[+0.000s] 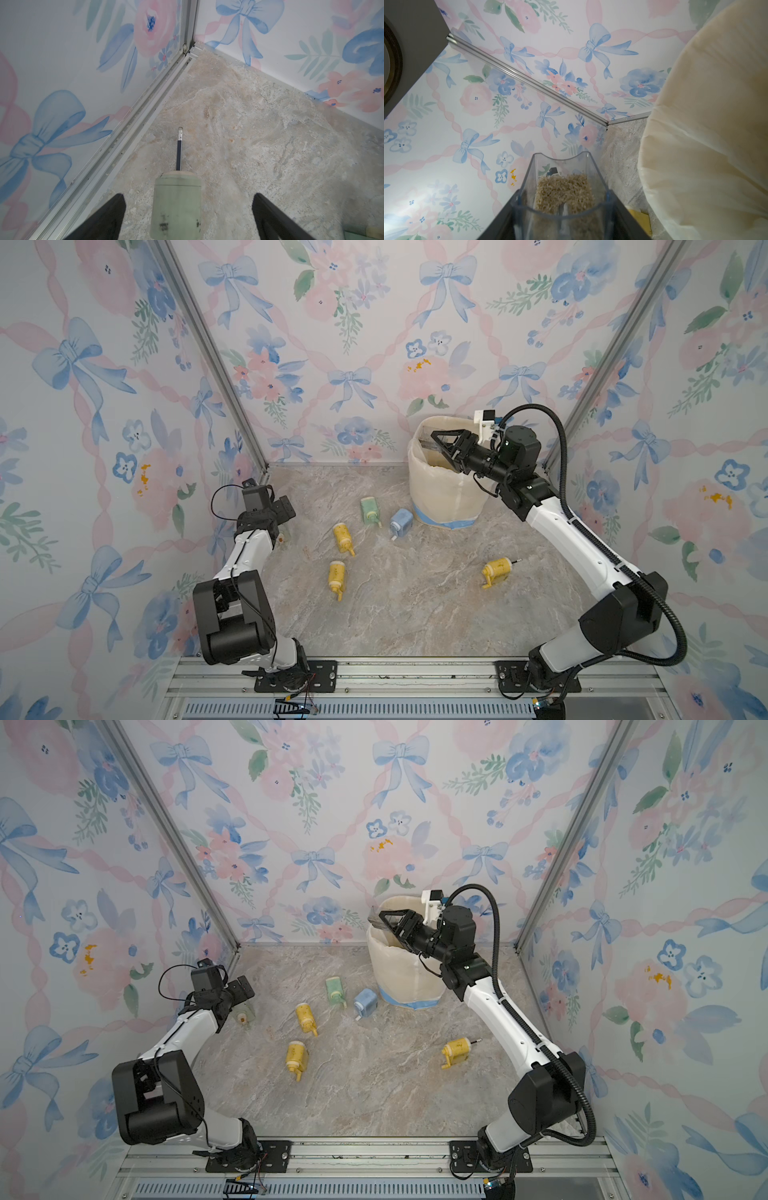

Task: Take out the pencil sharpener tray and clean the shavings
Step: Pour the shavings into the trash bin.

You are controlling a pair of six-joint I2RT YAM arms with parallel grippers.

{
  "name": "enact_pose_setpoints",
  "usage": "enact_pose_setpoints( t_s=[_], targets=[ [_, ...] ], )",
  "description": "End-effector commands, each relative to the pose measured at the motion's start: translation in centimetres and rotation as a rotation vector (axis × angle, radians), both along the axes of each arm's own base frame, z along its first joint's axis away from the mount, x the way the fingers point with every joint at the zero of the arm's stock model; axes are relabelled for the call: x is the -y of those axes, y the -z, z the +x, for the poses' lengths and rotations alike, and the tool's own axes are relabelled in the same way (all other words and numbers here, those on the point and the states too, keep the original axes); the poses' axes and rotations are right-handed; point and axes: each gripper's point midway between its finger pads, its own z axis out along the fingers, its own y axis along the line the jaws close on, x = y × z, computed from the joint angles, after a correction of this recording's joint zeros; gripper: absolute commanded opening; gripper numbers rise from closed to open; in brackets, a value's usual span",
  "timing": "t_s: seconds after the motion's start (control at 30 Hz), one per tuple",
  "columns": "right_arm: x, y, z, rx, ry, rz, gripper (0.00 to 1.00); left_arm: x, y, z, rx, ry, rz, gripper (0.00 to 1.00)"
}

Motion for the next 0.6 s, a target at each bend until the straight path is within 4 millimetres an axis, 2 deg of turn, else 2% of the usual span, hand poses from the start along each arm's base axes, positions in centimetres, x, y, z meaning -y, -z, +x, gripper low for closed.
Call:
enact_pose_setpoints(
  t_s=[0.0, 0.2, 0.3, 0.43, 0.57],
  targets=[
    [0.9, -2.2, 0.9, -0.041, 0.023, 0.131, 0.54, 0.6, -1.4, -0.3, 0.054, 0.003, -0.014, 0.98],
    [2.6, -2.1, 2.8, -0.174, 0.066, 0.330, 0.53, 0.9, -2.6, -0.3, 0.097, 0.018, -0.021, 0.98],
    [3.4, -1.4, 3.9, -0.252, 0.097, 0.456, 0.52, 1.2, -2.9, -0.2, 0.109, 0.029, -0.026, 0.98],
    [3.1, 0.2, 5.9, -0.354, 0.105, 0.611, 0.51, 1.3, -2.8, -0.2, 0.110, 0.038, -0.030, 0.98],
    [3.7, 0.2, 6.4, -0.395, 0.153, 0.757, 0.47, 1.5, -2.7, 0.0, 0.112, 0.051, -0.037, 0.98]
  ],
)
